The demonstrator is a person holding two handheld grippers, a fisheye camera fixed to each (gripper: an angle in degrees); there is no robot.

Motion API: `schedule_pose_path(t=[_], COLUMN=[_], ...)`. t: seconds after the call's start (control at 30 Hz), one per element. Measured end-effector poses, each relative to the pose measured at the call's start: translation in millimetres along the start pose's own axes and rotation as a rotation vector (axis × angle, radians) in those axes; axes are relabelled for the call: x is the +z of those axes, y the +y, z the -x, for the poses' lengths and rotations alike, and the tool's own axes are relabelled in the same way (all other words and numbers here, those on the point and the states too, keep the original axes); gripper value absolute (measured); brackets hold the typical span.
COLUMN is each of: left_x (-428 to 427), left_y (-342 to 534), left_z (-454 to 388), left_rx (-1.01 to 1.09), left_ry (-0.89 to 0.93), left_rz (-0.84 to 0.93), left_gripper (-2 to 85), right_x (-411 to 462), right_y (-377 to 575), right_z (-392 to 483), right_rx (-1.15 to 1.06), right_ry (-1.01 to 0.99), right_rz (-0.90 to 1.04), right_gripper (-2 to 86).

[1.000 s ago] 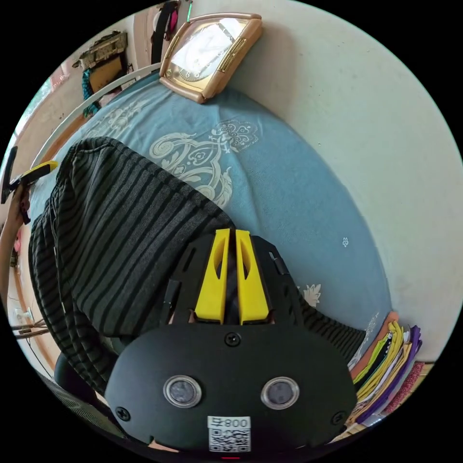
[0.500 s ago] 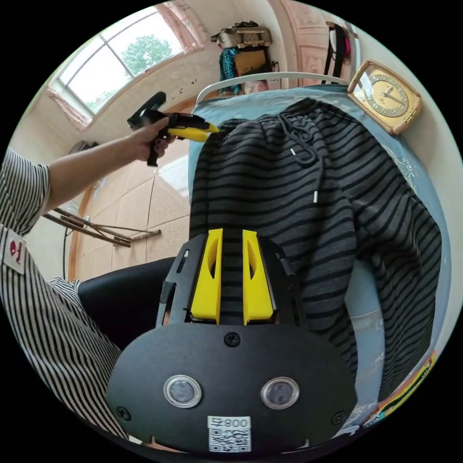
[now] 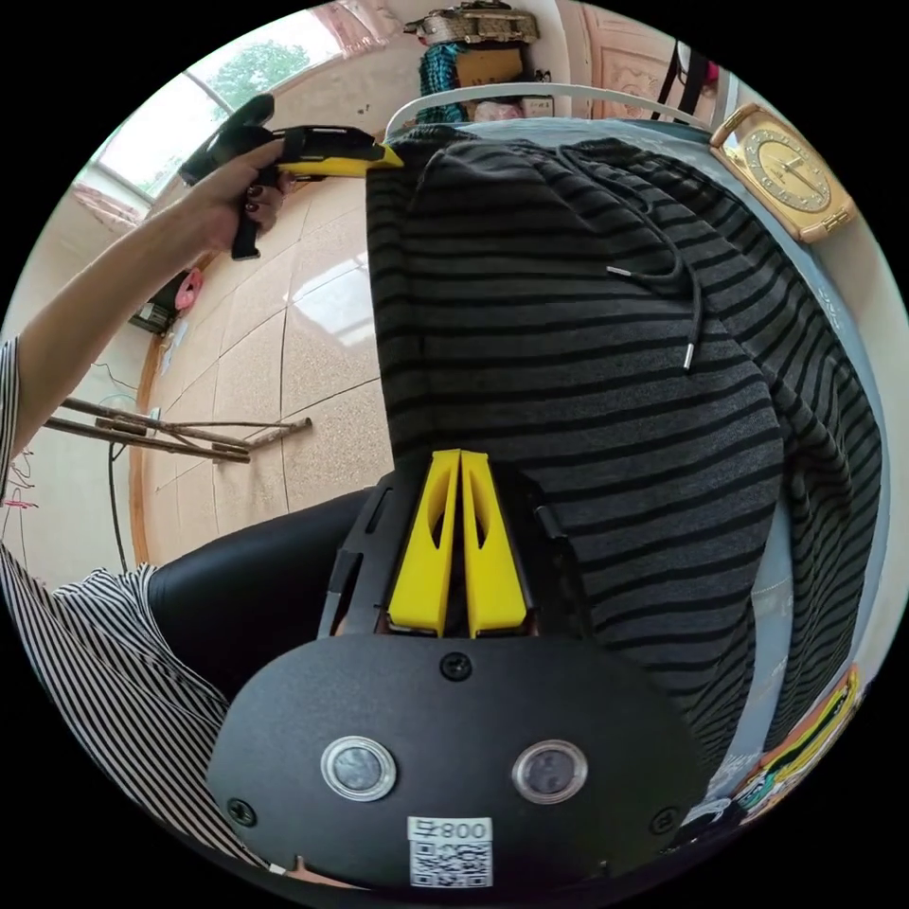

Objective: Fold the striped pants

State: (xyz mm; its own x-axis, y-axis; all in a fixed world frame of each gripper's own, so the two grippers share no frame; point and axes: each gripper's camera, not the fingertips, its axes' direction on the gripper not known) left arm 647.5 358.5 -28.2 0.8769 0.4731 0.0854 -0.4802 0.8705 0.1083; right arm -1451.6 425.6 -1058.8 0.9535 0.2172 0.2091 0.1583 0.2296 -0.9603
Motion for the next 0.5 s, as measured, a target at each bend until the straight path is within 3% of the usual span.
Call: schedule_pose_path(t=[0.1,0.2,0.37,0.5], left_x=[24.4,27.1,39.0,70.1], left_y=[13.0,29.8,71.1,112.8], left_z=[15.0,2.7,-27.5,-73.7], left_rx=[-0.096,-0.064,0.022,0.155], left_ry=[-0.003,-0.036,-0.073,0.02], left_rz=[0.017,-0.026,-0.015,0.029], left_gripper=[6.1,7.4,7.7,7.6], right_x=[-12.1,-45.9,-105.8,-130.5], right_y=[6.4,42.1,183.1,288.3], right_z=[-13.4,-33.7,-95.0,-120.5], right_rx=[0.075,0.193,0.623,0.905], right_ry=[-0.076,-0.069,0.062,0.17], right_rz=[0.025,-0.031,-0.086,-0.045], right_gripper=[0.0,-0.1,0.5,2.1])
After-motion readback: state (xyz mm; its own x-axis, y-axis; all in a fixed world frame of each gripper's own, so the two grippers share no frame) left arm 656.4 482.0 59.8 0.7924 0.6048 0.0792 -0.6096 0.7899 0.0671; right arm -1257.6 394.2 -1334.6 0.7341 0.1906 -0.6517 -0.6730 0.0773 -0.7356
